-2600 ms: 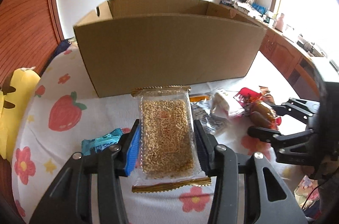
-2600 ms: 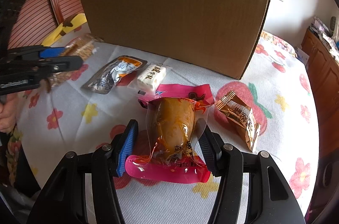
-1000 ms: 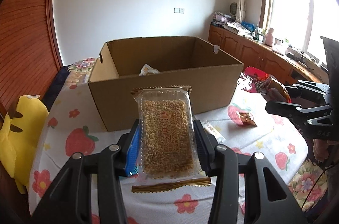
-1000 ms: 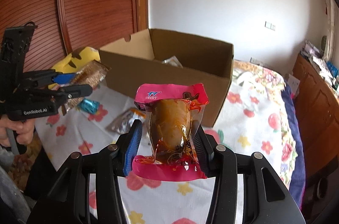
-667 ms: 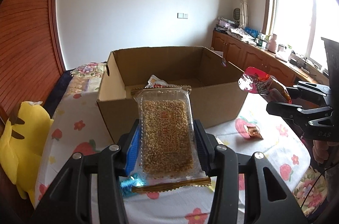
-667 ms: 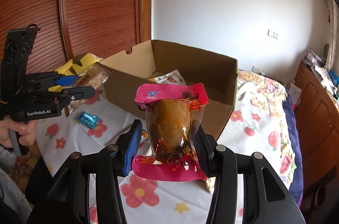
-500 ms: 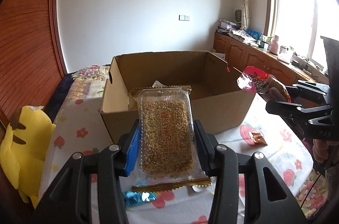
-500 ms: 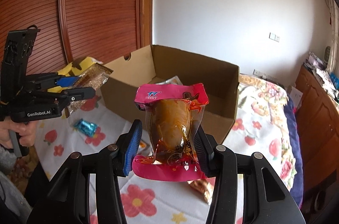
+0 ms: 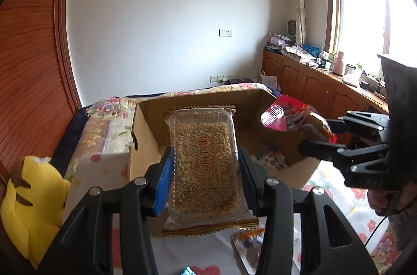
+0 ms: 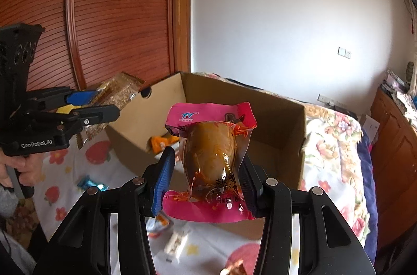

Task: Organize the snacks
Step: 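Lift both snacks and carry them over the cardboard box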

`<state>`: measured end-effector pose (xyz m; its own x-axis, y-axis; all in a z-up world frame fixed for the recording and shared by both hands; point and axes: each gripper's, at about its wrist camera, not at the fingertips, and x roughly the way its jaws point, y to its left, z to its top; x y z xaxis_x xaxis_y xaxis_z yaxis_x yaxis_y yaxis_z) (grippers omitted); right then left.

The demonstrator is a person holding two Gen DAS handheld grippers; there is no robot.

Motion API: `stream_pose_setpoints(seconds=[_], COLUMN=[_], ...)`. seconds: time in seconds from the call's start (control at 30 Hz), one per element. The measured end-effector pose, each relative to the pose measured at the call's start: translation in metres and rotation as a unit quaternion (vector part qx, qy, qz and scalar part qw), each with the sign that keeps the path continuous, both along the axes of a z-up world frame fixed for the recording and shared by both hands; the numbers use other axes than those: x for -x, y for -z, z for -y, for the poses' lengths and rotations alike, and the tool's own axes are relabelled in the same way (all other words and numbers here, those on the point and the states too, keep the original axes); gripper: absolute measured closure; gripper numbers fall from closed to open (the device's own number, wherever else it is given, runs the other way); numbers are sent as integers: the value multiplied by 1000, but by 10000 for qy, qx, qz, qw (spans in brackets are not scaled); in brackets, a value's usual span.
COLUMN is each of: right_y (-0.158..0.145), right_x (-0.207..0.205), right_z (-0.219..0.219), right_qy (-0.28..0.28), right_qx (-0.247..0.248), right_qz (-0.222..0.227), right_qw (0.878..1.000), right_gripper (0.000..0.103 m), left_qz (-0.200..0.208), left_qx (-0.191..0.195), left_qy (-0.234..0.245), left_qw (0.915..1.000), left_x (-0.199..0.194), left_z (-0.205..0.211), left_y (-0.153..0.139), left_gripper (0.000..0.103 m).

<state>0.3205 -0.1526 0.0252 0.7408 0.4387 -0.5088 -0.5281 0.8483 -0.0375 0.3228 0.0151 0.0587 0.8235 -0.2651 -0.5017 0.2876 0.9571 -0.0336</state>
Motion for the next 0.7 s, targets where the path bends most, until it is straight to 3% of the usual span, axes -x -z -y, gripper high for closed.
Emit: stream_pose_setpoints(seconds=[0.27, 0.7], right_y=[5, 30], right_x=[-37, -73], right_z=[-2, 0], right_qy=[58, 216], right_qx=[-117, -268], right_qz=[-27, -334], right_qw=[9999, 9988], right_gripper=[55, 55], left_qz=[24, -297], left_qx=[62, 33], left_qy=[-55, -143], left_qw=[10000, 9995], left_x=[-39, -75], left_z=[-2, 2], left_y=[-1, 30], left_gripper=[57, 57])
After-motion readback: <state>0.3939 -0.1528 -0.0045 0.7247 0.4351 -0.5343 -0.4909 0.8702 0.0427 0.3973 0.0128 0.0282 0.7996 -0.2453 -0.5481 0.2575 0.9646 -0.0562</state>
